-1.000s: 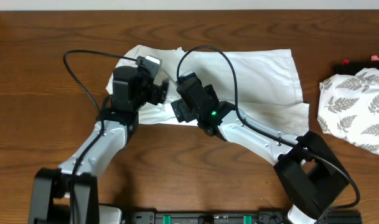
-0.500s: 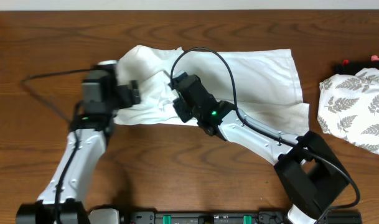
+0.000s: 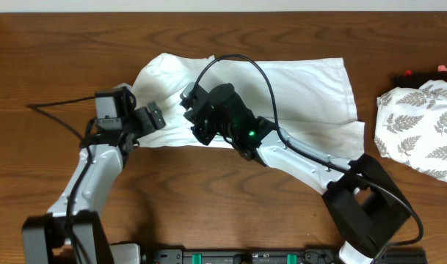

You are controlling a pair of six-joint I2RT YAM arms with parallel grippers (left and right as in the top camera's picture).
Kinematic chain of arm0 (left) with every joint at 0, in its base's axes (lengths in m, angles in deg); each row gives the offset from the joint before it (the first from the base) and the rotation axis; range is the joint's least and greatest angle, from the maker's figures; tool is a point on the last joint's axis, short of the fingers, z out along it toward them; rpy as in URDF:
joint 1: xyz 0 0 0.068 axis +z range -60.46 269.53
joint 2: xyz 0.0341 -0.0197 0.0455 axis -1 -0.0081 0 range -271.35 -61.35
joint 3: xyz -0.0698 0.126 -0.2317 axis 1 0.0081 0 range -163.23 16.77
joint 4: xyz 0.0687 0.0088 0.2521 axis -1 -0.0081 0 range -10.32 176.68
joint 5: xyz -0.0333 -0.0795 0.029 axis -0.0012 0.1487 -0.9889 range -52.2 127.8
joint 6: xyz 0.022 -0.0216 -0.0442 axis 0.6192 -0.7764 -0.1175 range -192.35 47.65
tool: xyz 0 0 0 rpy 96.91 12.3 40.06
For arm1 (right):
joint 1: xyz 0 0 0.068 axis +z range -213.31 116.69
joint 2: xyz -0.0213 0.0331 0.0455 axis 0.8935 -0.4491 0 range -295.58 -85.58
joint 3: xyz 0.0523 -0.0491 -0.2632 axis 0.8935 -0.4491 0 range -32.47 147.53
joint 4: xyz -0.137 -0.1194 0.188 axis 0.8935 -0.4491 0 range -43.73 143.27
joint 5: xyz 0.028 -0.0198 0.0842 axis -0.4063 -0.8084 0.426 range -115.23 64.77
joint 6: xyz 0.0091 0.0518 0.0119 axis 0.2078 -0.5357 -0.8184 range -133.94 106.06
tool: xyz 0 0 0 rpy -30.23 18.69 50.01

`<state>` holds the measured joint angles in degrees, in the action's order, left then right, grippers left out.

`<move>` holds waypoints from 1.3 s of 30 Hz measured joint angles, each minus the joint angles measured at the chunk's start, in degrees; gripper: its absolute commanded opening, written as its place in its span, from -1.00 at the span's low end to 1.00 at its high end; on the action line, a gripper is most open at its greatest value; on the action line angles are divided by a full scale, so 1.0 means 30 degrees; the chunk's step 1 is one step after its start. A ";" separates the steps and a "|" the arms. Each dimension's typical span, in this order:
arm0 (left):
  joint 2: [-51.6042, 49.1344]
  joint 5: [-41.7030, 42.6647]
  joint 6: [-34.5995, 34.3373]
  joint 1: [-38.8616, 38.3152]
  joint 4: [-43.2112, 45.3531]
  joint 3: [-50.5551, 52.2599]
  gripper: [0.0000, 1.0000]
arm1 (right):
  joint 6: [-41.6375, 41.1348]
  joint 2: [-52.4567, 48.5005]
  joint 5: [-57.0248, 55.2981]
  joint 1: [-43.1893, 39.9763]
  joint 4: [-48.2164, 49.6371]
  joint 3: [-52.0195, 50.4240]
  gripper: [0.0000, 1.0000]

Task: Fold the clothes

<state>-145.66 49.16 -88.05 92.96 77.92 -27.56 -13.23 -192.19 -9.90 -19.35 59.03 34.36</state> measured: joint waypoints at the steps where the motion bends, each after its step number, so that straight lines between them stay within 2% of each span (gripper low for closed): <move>1: -0.0364 0.0255 0.0000 -0.0124 0.0000 0.0000 0.96 | 0.0000 -0.0182 0.0277 0.0000 0.0211 0.0000 -0.97; 10: -0.2594 0.0823 -0.0007 -0.0321 -0.0066 0.0000 0.96 | -0.0087 -0.1814 0.1020 0.0000 0.1290 0.0000 -0.97; 16: -0.3730 0.0780 0.0000 -0.0321 -0.0160 -0.0474 0.96 | -0.0168 -0.1851 0.0146 -0.0007 0.1537 0.0000 -0.97; 39: -0.4007 0.0503 -0.0342 -0.0401 -0.0896 -0.0954 0.96 | -0.1639 -0.4510 -0.0831 -0.0036 0.2463 0.0058 -0.97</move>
<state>-157.68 50.66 -89.08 91.75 75.23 -30.43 -18.15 -205.72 -12.39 -19.46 66.41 34.53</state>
